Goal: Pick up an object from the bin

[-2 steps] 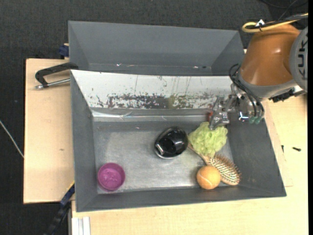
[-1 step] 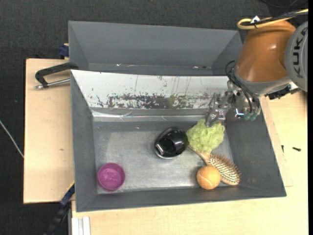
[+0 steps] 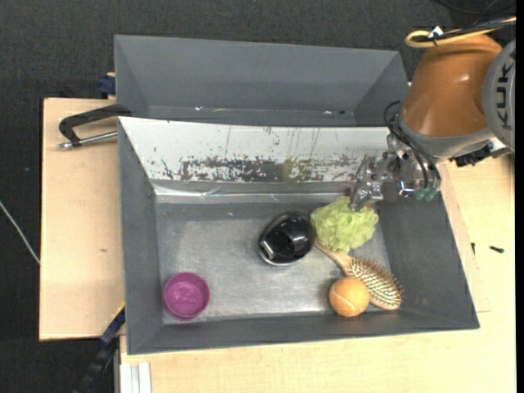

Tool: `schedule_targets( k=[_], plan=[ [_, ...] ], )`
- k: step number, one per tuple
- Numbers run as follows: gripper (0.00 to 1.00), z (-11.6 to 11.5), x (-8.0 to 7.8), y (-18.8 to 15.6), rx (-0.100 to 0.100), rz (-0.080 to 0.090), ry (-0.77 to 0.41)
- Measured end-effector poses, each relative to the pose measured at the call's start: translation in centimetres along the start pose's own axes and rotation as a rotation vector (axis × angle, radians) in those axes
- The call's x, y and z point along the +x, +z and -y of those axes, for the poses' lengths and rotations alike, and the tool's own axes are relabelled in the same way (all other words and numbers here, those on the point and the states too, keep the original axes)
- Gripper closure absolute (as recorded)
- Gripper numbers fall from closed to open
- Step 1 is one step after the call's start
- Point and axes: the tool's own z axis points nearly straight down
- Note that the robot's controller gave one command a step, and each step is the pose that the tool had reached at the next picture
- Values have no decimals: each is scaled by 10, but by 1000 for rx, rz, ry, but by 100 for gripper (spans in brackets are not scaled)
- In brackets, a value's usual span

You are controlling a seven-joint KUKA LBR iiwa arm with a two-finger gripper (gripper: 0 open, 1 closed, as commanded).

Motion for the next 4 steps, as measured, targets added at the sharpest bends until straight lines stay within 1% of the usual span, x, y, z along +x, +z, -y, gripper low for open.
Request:
schedule_targets(
  k=[1,2,3,4],
  plan=[
    [100,19,5,1,1,-4,-15],
    [100,13,12,5,1,-5,-5],
    [100,15,0,18,0,0,-8],
    [100,10,12,15,0,-5,-2]
  ],
)
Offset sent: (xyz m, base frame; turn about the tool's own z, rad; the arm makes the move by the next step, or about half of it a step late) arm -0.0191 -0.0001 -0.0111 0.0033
